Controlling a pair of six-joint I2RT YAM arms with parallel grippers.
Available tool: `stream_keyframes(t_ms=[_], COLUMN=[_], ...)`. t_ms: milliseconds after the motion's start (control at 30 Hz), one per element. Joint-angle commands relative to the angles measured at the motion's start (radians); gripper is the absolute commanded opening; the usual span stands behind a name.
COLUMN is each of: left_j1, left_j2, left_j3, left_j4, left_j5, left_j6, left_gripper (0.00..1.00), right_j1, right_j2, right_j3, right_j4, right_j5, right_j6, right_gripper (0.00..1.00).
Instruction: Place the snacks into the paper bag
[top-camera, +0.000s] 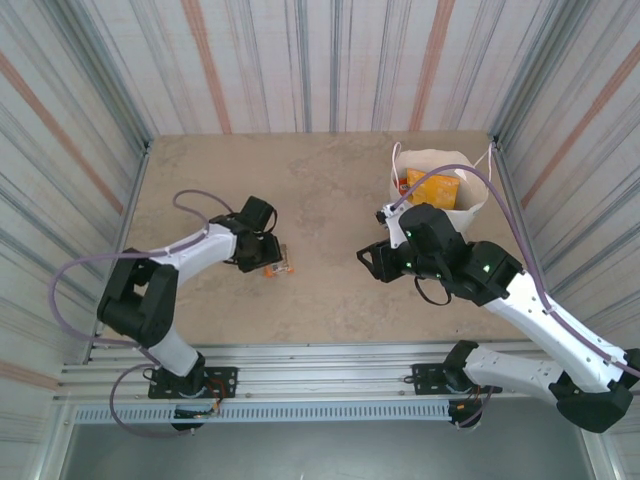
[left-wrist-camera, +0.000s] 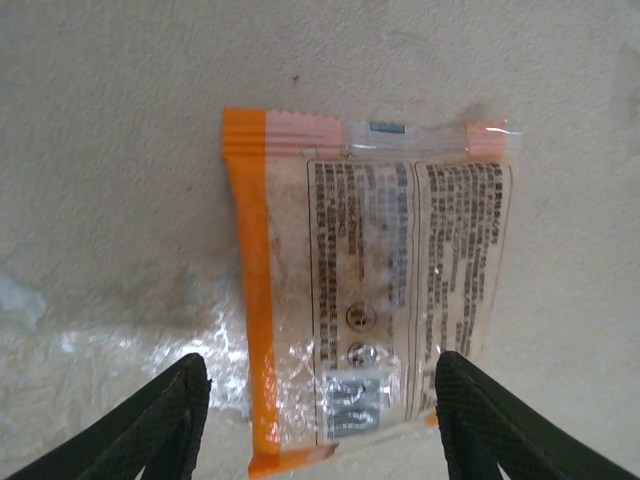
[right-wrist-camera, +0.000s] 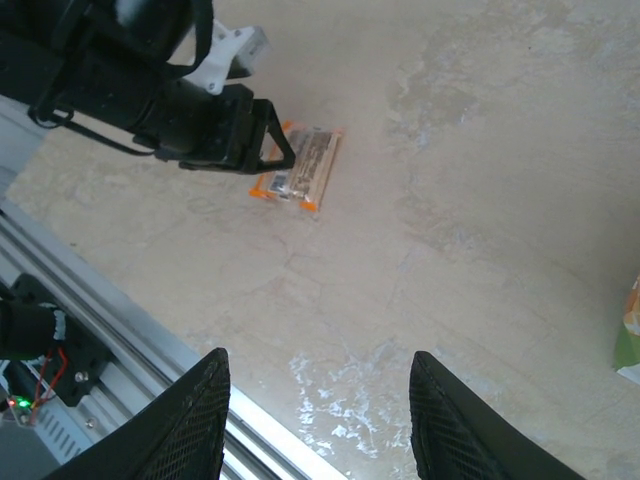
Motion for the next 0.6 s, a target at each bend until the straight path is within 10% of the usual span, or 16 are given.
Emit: stream_keyframes(t_ms=[0, 567], left_j1=[0.005, -0.001], left_j2=[0.041, 0.121], left_j3=[0.042, 0.053], left_j4=[-0.02, -0.013], left_j5=[-0.027, -0.039], left_j6=[0.048, 0.068], left_gripper=[0.59, 0.31], right_j1=[0.005, -0.019], right_j2=[0.018, 0.01], right_j3=[0.002, 0.002], right_j4=[0.001, 0.015], right_j5=[-0.01, -0.02], right_j6=[0.018, 0.014], right_gripper=[0.49, 0.5])
